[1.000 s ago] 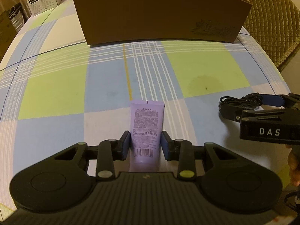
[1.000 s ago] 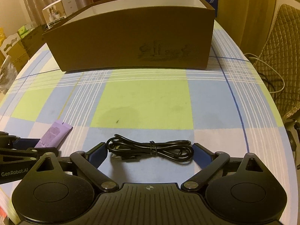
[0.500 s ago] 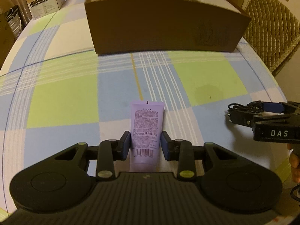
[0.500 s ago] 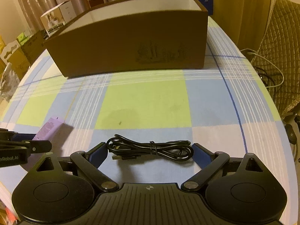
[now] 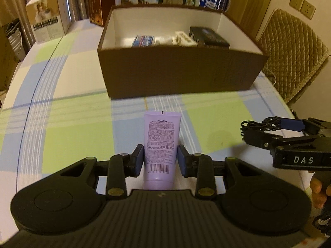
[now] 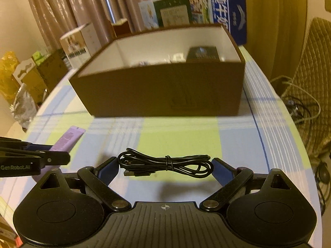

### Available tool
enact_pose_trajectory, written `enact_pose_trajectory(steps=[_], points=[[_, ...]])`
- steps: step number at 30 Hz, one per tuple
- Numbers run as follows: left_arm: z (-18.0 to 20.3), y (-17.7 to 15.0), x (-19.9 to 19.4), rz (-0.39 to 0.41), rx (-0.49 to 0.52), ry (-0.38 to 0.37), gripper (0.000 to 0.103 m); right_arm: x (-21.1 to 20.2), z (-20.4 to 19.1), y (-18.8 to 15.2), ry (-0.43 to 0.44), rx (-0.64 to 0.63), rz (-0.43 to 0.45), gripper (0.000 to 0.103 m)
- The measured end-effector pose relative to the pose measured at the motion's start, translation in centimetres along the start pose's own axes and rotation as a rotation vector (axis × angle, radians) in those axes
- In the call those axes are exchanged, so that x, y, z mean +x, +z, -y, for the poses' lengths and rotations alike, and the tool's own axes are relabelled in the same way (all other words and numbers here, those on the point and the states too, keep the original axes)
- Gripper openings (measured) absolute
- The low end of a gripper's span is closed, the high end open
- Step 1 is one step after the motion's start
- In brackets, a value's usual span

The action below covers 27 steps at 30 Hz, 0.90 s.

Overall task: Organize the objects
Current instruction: 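Carry the purple tube and black cable over the box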

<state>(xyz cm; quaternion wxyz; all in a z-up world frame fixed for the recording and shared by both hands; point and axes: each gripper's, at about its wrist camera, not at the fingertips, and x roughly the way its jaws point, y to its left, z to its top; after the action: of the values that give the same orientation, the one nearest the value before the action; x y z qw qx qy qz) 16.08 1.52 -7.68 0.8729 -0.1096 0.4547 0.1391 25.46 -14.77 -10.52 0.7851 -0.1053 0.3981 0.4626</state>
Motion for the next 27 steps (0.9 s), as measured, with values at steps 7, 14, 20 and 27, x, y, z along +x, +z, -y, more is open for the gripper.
enact_pose_trajectory(steps=[7, 14, 20, 27], points=[[0.0, 3.7, -0.8, 0.054, 0.011, -0.014, 0.029, -0.9, -1.2, 3.7, 0.046, -0.038, 0.080, 0.092], [0.0, 8.4, -0.5, 0.114, 0.016, -0.010, 0.029, -0.8, -1.9, 8.7, 0.072, -0.072, 0.163, 0.092], [-0.2, 12.7, 0.9, 0.134, 0.003, -0.015, 0.029, 0.9, -1.2, 12.5, 0.064, -0.063, 0.196, 0.092], [0.3, 16.8, 4.0, 0.117, 0.006, -0.030, 0.029, 3.9, 0.7, 15.8, 0.032, -0.021, 0.182, 0.093]])
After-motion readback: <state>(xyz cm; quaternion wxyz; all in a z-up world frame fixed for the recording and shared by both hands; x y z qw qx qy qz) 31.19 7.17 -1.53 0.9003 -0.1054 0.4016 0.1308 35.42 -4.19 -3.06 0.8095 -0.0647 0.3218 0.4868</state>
